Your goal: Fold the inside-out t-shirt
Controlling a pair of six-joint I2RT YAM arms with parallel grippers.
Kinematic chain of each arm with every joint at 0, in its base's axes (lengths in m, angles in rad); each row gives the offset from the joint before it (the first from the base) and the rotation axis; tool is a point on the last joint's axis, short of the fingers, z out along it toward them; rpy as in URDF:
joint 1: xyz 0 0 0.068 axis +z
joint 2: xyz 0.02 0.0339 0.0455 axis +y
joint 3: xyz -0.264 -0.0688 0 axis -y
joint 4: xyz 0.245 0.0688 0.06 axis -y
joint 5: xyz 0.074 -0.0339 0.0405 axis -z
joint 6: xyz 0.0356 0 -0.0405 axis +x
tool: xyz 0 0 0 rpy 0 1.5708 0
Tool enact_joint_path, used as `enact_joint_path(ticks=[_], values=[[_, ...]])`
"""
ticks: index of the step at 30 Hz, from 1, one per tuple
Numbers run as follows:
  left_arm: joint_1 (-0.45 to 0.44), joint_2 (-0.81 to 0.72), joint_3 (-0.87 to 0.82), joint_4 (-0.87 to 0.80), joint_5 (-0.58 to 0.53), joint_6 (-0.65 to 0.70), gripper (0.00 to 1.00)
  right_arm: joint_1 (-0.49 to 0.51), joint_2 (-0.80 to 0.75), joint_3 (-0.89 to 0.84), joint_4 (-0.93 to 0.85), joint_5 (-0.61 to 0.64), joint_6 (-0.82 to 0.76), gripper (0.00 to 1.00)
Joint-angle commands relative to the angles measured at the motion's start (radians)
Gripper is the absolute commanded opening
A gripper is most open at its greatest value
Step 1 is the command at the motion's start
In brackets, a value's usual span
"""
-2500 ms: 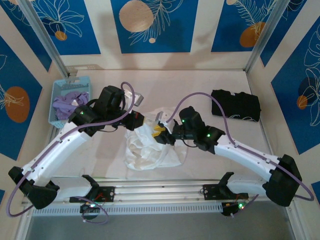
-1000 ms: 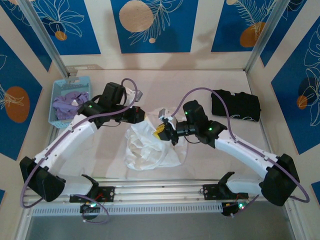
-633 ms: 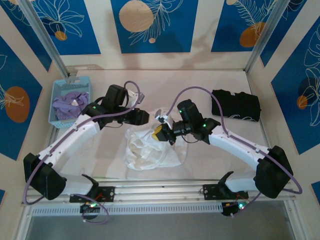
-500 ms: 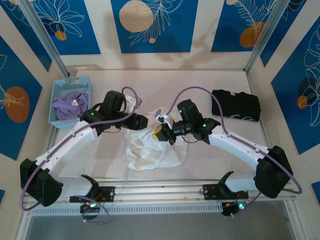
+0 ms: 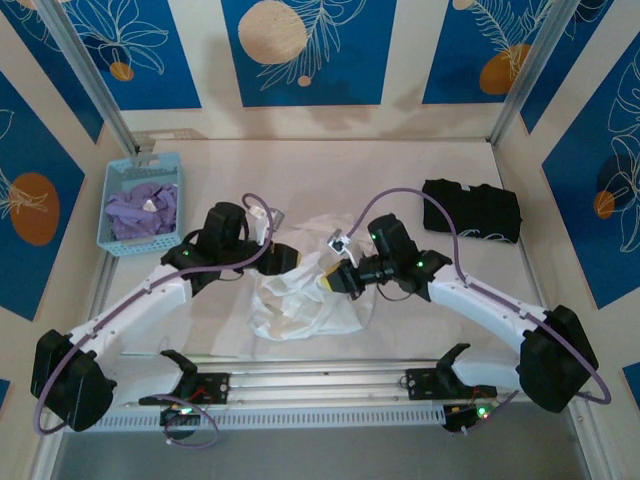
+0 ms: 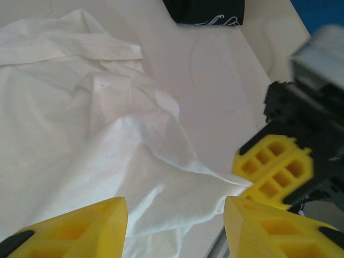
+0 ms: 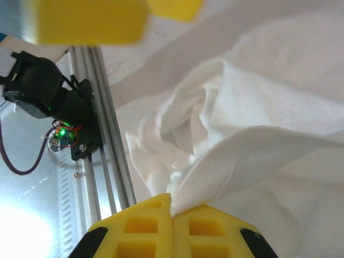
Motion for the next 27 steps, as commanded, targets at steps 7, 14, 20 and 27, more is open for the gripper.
enact_joint_path(ticks=[7, 14, 20, 27], values=[[-0.110, 0.078, -0.024, 0.074, -0.043, 0.143, 0.50, -0.039, -0.019, -0.148, 0.010, 0.104, 0.244, 0.03], [-0.173, 0.203, 0.015, 0.102, -0.061, 0.210, 0.50, -0.076, -0.042, -0.187, 0.043, 0.099, 0.256, 0.03], [-0.200, 0.277, 0.035, 0.171, -0.037, 0.233, 0.50, -0.104, -0.053, -0.193, 0.054, 0.080, 0.256, 0.02], [-0.209, 0.373, 0.094, 0.191, -0.042, 0.274, 0.50, -0.112, -0.068, -0.194, 0.050, 0.078, 0.251, 0.02]])
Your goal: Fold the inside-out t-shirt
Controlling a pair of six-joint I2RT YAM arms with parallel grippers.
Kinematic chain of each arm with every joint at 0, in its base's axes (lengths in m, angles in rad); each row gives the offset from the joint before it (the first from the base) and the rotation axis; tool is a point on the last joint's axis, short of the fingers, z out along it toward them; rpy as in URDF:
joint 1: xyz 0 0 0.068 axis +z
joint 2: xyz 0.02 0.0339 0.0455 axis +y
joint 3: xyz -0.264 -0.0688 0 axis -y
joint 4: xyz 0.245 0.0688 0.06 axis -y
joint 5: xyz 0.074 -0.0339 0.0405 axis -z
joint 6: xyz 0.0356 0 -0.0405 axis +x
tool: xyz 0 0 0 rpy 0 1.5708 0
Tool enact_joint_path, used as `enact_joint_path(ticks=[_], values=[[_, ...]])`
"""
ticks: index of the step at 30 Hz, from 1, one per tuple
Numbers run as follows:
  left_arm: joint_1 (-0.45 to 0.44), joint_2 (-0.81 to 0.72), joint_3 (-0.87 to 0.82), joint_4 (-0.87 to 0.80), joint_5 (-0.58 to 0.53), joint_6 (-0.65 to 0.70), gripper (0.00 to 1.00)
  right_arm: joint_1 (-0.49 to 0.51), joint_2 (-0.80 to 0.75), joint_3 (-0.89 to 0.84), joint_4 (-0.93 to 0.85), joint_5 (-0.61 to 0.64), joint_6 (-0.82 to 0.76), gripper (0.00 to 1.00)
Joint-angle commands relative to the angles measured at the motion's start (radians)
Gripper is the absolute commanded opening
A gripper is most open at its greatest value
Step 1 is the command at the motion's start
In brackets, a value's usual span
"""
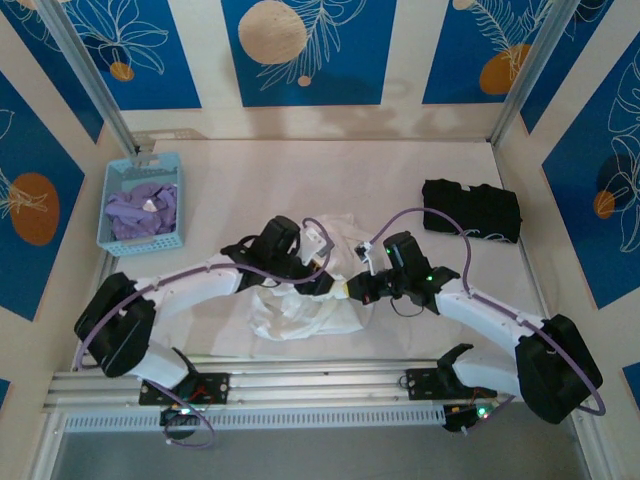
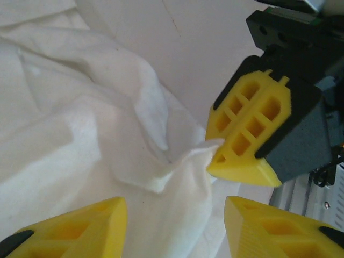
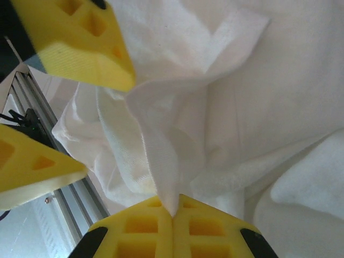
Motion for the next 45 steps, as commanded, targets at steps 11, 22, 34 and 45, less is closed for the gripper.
enact_joint_path(ticks=[11, 22, 34, 45], values=[[-0.009, 0.138, 0.110, 0.051, 0.020, 0.051, 0.41, -0.008, -0.040, -0.024, 0.000, -0.023, 0.005, 0.01], [0.027, 0.032, 0.087, 0.032, -0.020, 0.026, 0.00, -0.012, -0.090, 0.027, -0.068, 0.051, 0.015, 0.19], [0.131, -0.454, -0.020, -0.250, -0.366, -0.061, 0.00, -0.130, 0.080, 0.242, -0.218, 0.434, 0.026, 0.51], [0.222, -0.554, 0.010, -0.354, -0.445, -0.066, 0.00, -0.127, 0.490, 0.487, -0.159, 0.455, -0.092, 0.57]])
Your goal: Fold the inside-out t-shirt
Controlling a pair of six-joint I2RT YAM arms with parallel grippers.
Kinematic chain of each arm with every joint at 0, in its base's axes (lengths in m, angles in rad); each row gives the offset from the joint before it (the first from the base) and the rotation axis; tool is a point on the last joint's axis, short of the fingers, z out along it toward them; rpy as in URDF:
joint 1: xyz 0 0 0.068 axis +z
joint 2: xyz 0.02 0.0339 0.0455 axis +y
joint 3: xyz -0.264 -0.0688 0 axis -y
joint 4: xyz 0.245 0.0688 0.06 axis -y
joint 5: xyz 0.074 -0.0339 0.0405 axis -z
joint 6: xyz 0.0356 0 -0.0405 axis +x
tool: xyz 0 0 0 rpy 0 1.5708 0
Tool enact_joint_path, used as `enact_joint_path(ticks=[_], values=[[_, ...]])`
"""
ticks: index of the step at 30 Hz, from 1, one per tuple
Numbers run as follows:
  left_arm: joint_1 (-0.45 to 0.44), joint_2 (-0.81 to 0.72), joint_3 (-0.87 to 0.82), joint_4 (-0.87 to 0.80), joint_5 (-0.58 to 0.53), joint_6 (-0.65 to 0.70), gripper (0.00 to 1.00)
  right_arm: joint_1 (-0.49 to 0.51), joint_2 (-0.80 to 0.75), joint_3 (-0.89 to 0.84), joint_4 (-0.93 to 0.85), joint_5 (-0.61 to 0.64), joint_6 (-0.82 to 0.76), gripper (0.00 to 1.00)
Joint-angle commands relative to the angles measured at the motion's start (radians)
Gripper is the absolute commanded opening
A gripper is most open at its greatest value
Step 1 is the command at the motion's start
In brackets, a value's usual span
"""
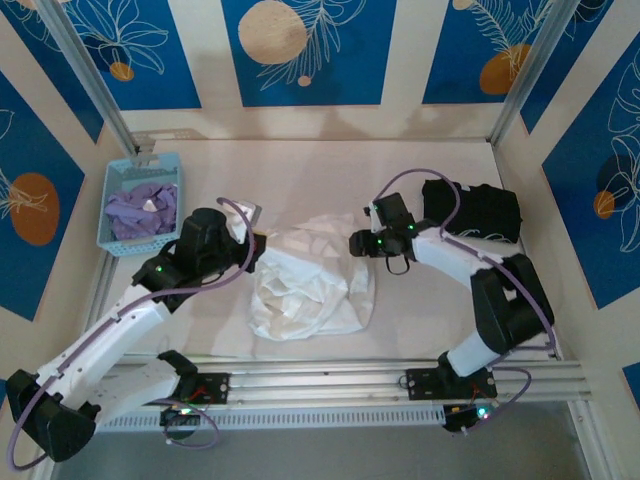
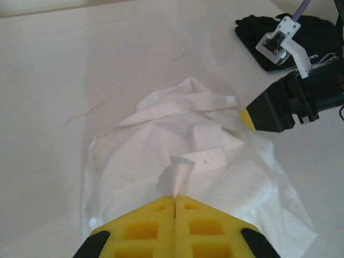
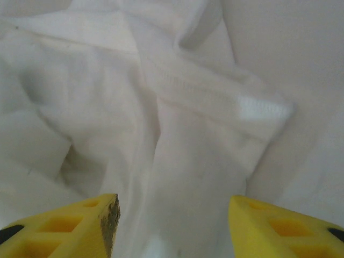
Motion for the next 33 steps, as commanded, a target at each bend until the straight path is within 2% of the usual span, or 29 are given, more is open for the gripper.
enact_joint_path(ticks=[1, 4, 9, 14, 16, 18, 22, 24, 29, 33], values=[[0.025, -0.020, 0.021, -0.057, -0.036, -0.009, 0.00, 0.002, 0.088, 0.110, -0.028, 0.056, -0.092, 0.57], [0.036, -0.022, 0.034, -0.080, -0.036, -0.004, 0.00, 0.026, 0.173, 0.184, -0.099, 0.111, -0.162, 0.59], [0.049, -0.023, 0.052, -0.110, -0.040, 0.006, 0.00, 0.086, 0.272, 0.261, -0.179, 0.271, -0.258, 0.62], [0.069, -0.020, 0.076, -0.144, -0.056, 0.017, 0.00, 0.113, 0.376, 0.364, -0.225, 0.351, -0.303, 0.65], [0.080, -0.023, 0.084, -0.155, -0.064, 0.020, 0.00, 0.113, 0.406, 0.404, -0.233, 0.396, -0.314, 0.57], [0.094, -0.020, 0.095, -0.167, -0.073, 0.022, 0.00, 0.102, 0.406, 0.425, -0.223, 0.406, -0.317, 0.40], [0.128, -0.009, 0.139, -0.192, -0.085, 0.036, 0.00, 0.050, 0.361, 0.443, -0.190, 0.337, -0.311, 0.09], [0.153, 0.002, 0.171, -0.202, -0.094, 0.040, 0.00, 0.022, 0.325, 0.449, -0.192, 0.296, -0.304, 0.00], [0.229, 0.031, 0.293, -0.221, -0.112, 0.043, 0.00, -0.078, 0.155, 0.424, -0.204, 0.120, -0.266, 0.00], [0.323, 0.070, 0.447, -0.235, -0.107, 0.038, 0.00, -0.182, -0.029, 0.416, -0.213, -0.036, -0.211, 0.00]])
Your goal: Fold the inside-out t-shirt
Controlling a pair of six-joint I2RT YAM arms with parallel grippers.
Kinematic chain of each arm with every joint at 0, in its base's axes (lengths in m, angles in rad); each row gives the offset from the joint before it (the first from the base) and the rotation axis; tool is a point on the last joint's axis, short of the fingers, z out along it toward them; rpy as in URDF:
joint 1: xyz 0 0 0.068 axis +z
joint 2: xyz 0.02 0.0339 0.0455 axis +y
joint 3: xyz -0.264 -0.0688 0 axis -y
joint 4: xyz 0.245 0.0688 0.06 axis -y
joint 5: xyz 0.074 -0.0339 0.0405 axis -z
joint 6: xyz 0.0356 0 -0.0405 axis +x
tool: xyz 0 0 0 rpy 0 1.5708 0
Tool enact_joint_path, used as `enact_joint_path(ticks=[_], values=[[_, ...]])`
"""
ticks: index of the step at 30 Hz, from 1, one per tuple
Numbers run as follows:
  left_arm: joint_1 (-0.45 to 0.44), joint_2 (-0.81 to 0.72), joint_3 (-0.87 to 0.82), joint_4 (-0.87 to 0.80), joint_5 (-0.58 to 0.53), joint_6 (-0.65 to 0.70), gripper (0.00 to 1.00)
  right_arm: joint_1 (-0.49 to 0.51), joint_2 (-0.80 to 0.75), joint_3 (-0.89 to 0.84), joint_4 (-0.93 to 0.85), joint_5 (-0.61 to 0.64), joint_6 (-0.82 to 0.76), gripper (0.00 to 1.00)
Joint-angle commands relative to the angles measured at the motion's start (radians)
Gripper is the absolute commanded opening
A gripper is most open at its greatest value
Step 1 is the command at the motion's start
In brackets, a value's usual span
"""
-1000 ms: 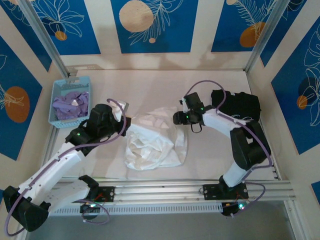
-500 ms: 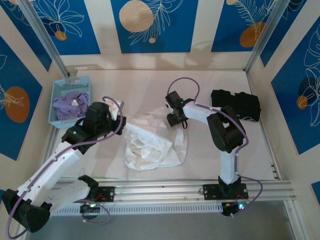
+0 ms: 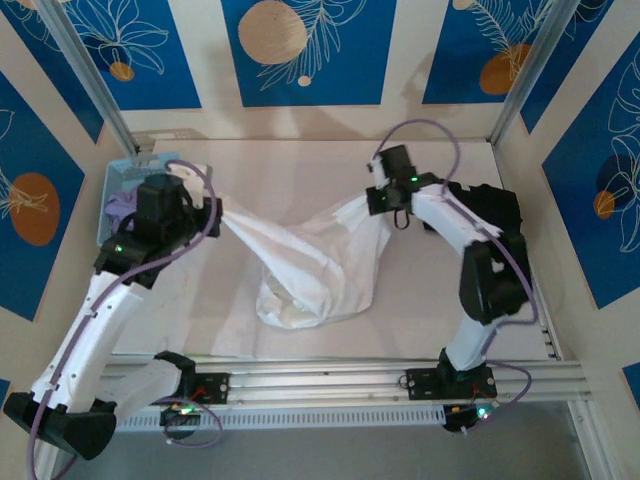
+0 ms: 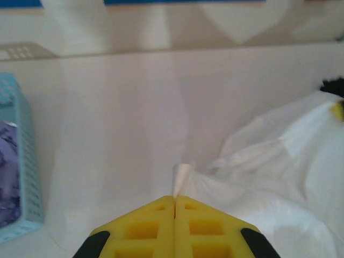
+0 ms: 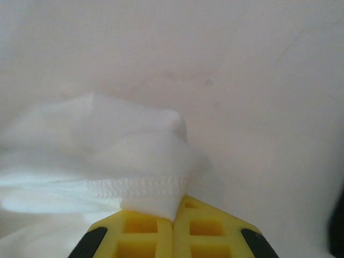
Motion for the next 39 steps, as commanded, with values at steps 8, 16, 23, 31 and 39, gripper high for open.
enact_joint_path(ticks=[8, 16, 23, 31, 39], values=[[0.324, 0.062, 0.462, -0.034, 0.074, -0.090, 0.00, -0.280, -0.486, -0.083, 0.051, -0.368, 0.233, 0.00], [0.423, -0.004, 0.290, -0.043, 0.218, -0.145, 0.00, -0.255, -0.655, -0.437, 0.075, -0.348, 0.361, 0.00], [0.423, -0.117, -0.071, -0.031, 0.405, -0.175, 0.00, -0.028, -0.709, -0.753, 0.070, -0.187, 0.483, 0.29], [0.421, -0.168, -0.247, -0.017, 0.468, -0.176, 0.00, 0.016, -0.481, -0.612, 0.081, -0.088, 0.349, 0.47], [0.422, -0.161, -0.286, 0.016, 0.475, -0.167, 0.00, 0.023, -0.150, -0.389, 0.006, -0.099, 0.234, 0.46]])
